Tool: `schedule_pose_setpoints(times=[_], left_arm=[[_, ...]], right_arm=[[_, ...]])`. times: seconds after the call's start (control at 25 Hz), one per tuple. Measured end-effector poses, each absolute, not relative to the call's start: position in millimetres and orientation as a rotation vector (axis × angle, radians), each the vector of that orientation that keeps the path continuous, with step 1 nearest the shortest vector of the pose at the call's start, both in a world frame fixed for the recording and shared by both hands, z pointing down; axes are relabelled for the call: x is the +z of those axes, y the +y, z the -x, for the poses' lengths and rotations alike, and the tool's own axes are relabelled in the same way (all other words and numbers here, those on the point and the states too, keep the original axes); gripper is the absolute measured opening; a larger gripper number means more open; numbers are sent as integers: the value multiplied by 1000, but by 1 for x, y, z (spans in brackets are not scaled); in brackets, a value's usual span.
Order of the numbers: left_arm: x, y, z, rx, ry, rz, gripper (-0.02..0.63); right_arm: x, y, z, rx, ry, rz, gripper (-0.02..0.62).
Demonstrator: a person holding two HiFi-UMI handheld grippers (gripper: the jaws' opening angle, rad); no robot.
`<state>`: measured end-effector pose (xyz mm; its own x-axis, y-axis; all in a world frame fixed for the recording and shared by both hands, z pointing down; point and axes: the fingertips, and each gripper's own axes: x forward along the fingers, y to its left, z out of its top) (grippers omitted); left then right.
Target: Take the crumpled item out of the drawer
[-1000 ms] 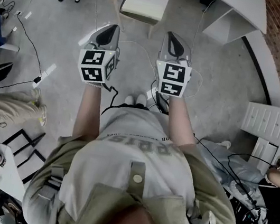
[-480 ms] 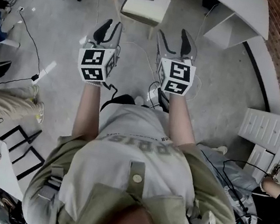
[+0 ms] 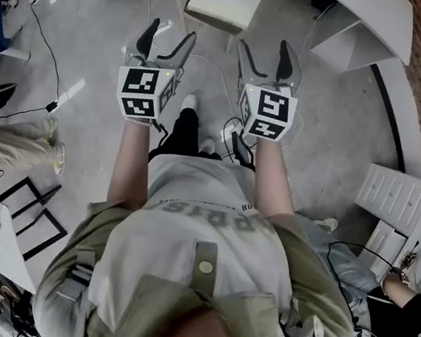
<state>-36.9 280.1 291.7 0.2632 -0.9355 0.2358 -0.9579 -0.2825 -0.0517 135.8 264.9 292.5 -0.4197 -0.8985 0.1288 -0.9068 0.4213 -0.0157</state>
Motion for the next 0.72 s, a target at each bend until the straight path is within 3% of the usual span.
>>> schedule_pose_setpoints(times=[0.72], left_arm=[[304,106,101,401,-1716,-2437,337]], right_arm=[[302,107,-79,150,-2506,-1662,348]])
